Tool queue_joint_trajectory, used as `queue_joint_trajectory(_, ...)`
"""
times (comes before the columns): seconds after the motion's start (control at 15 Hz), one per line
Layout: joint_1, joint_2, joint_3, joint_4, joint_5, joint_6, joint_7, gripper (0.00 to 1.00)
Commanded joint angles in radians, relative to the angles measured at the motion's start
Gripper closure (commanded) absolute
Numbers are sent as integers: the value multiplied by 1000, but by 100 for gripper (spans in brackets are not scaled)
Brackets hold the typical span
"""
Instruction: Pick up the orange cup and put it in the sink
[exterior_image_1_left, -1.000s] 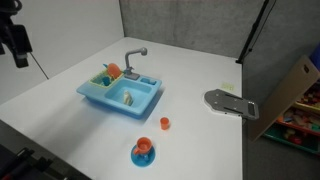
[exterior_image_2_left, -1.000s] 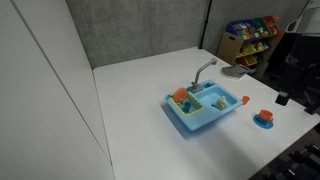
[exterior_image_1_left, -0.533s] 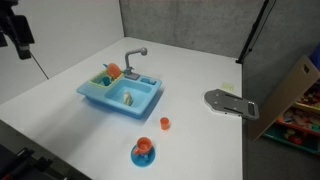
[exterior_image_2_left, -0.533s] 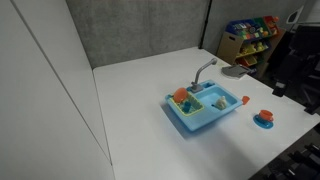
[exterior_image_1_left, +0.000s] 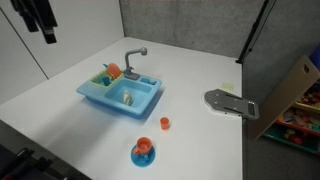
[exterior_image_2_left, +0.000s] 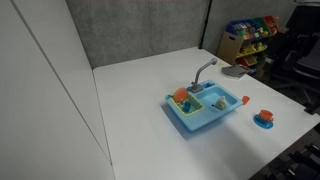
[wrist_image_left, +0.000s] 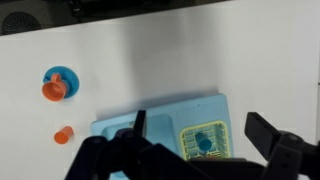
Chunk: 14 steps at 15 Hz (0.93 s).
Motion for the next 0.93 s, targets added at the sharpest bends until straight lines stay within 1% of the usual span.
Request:
queue_joint_trajectory(0.0, -48, 76, -18, 74, -52, 28, 72, 0)
queue_joint_trajectory(0.13, -69, 110, -35, 96, -82, 50, 69, 0)
queue_joint_trajectory(0.53, -100, 217, -98, 138, -160, 135, -26, 0)
queue_joint_trajectory(0.67, -105, 260, -120, 151, -173, 181, -71, 0)
queue_joint_trajectory(0.87, -112, 329, -146, 172, -162, 241, -125, 0)
